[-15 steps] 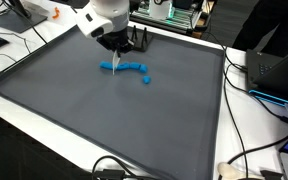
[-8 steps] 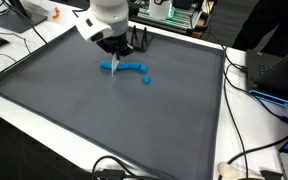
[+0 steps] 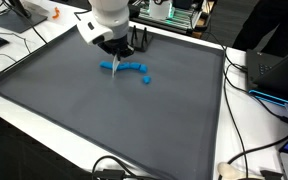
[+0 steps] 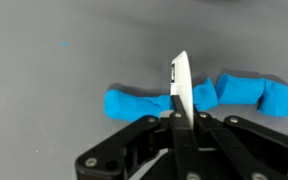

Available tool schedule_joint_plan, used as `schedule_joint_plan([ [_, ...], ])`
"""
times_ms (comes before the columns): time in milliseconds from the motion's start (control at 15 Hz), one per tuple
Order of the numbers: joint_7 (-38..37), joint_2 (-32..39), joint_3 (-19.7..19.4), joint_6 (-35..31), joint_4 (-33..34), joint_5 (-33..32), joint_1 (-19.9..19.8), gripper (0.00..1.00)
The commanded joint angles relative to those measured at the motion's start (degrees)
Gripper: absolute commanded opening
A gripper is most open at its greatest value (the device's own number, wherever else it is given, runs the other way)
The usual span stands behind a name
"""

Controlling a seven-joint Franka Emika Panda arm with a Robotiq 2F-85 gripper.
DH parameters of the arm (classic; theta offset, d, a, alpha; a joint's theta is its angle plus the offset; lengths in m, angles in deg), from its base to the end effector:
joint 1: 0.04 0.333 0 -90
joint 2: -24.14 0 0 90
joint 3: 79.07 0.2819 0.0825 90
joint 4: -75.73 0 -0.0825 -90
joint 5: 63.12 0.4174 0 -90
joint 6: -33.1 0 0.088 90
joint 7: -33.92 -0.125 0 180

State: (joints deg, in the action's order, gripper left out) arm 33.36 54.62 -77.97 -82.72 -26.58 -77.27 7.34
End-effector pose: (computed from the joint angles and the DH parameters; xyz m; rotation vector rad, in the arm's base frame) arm 0.6215 0.0743 0.1674 2.8689 0.4016 -0.4063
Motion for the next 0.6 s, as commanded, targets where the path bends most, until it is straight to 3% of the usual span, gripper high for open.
schedule_joint_plan([
  [0, -1.2, 0.7, -0.3, -1.4, -2.2, -1.0, 0.1, 0.01],
  [533, -0.2, 0.9, -0.2, 0.7, -2.4, -0.5, -0.1, 0.01],
])
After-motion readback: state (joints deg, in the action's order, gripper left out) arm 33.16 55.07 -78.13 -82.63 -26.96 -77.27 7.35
